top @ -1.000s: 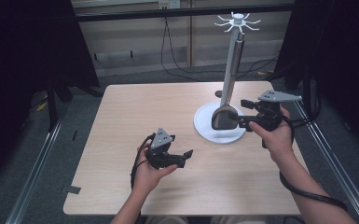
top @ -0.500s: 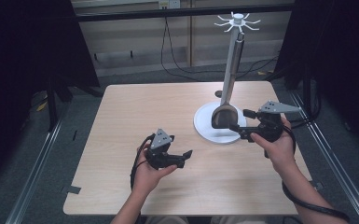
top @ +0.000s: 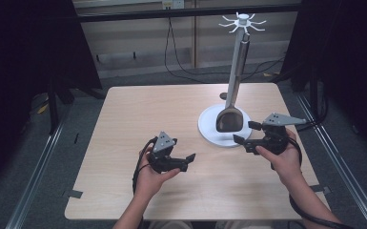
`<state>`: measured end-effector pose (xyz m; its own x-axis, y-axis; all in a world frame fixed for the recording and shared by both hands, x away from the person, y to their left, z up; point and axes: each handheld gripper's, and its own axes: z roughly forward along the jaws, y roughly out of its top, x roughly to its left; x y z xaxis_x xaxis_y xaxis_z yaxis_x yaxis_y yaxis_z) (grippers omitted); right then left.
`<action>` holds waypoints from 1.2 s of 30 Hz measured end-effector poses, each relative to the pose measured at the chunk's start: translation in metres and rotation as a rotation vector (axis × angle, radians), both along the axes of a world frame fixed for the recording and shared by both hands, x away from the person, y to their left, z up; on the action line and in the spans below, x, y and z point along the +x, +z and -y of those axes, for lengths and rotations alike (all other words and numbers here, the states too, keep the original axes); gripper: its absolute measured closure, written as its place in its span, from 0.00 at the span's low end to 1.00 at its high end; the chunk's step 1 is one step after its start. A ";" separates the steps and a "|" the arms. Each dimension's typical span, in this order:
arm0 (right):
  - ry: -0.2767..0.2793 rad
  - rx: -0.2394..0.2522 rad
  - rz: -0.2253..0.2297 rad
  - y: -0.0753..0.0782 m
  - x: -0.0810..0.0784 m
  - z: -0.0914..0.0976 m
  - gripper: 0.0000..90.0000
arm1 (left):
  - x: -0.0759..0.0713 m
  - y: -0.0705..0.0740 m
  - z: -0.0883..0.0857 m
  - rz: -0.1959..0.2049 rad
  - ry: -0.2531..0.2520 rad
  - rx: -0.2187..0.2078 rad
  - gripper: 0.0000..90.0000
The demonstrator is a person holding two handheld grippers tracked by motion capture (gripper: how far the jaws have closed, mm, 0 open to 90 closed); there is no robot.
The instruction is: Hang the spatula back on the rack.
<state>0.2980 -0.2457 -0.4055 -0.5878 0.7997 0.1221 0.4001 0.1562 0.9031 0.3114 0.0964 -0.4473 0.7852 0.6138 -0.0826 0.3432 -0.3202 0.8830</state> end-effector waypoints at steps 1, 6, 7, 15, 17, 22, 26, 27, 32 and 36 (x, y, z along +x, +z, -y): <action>0.002 0.003 0.000 -0.002 -0.001 0.000 0.19 | 0.000 0.000 0.000 -0.002 0.000 0.001 0.15; 0.005 -0.002 -0.007 -0.009 -0.007 0.001 0.19 | 0.000 0.000 0.000 0.000 0.002 0.009 0.15; 0.003 -0.007 -0.009 -0.010 -0.008 0.001 0.19 | 0.000 0.000 0.000 0.001 0.001 0.012 0.15; 0.001 -0.011 -0.026 -0.021 -0.015 0.003 0.19 | 0.000 -0.001 0.000 0.001 -0.003 0.013 0.14; 0.004 -0.009 -0.030 -0.024 -0.016 0.004 0.19 | 0.000 -0.001 0.000 0.001 -0.002 0.008 0.14; 0.004 -0.022 -0.038 -0.030 -0.020 0.005 0.18 | 0.000 -0.002 -0.001 0.000 -0.004 0.010 0.14; -0.001 -0.027 -0.048 -0.035 -0.023 0.007 0.18 | 0.000 -0.001 -0.001 -0.001 -0.002 0.010 0.14; -0.002 -0.030 -0.048 -0.037 -0.024 0.007 0.18 | 0.000 -0.001 -0.001 -0.001 -0.002 0.010 0.14; -0.001 -0.036 -0.052 -0.042 -0.027 0.009 0.18 | 0.000 -0.002 -0.001 -0.003 -0.001 0.014 0.14; -0.002 -0.040 -0.055 -0.044 -0.028 0.009 0.18 | 0.000 -0.002 0.000 -0.008 -0.001 0.011 0.14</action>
<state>0.2700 -0.2551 -0.4496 -0.5795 0.8058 0.1218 0.4489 0.1909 0.8729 0.3114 0.0967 -0.4498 0.7853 0.6136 -0.0819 0.3497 -0.3305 0.8767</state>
